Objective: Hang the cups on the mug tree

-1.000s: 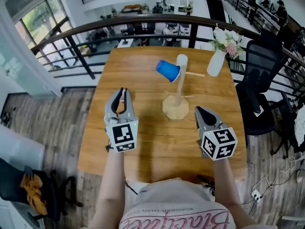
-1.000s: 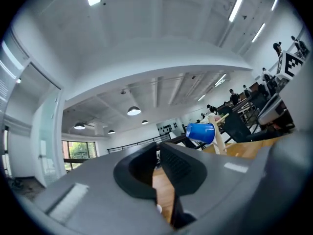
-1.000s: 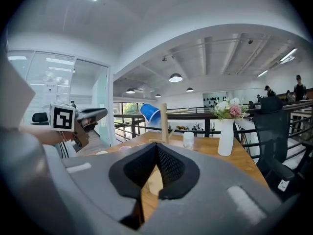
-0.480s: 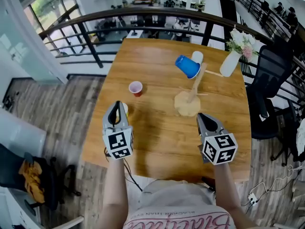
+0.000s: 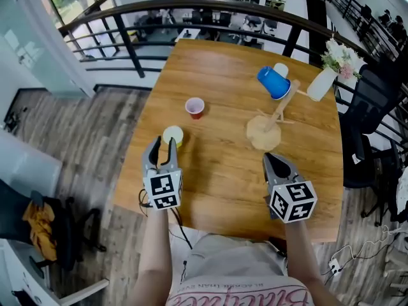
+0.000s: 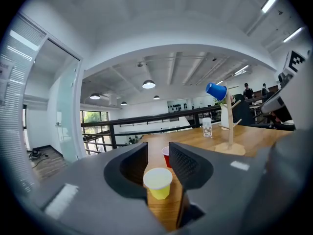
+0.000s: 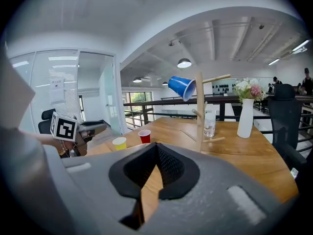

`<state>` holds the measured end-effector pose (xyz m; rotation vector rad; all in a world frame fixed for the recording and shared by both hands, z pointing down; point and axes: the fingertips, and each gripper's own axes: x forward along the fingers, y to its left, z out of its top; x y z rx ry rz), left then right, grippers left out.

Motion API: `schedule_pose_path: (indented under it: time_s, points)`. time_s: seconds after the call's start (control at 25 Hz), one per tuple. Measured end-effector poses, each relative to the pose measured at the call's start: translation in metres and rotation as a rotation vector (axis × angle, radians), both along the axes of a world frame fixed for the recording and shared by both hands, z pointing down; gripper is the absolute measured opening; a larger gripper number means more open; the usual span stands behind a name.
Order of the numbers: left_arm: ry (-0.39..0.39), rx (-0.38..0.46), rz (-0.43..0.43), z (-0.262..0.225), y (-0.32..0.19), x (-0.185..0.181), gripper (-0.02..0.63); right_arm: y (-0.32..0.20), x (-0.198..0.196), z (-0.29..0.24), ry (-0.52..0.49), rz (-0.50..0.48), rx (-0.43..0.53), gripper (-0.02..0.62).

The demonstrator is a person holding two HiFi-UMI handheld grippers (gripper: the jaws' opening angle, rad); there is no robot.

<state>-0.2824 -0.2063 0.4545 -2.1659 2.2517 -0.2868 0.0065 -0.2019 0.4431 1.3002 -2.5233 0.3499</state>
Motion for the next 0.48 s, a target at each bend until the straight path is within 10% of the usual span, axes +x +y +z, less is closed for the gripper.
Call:
schedule_pose_path:
  time_s: [0.48]
  points:
    - [0.039,-0.198,0.021,0.084,-0.013,-0.006,0.385,0.003,-0.006,0.022,0.011,0.029,-0.032,0.002]
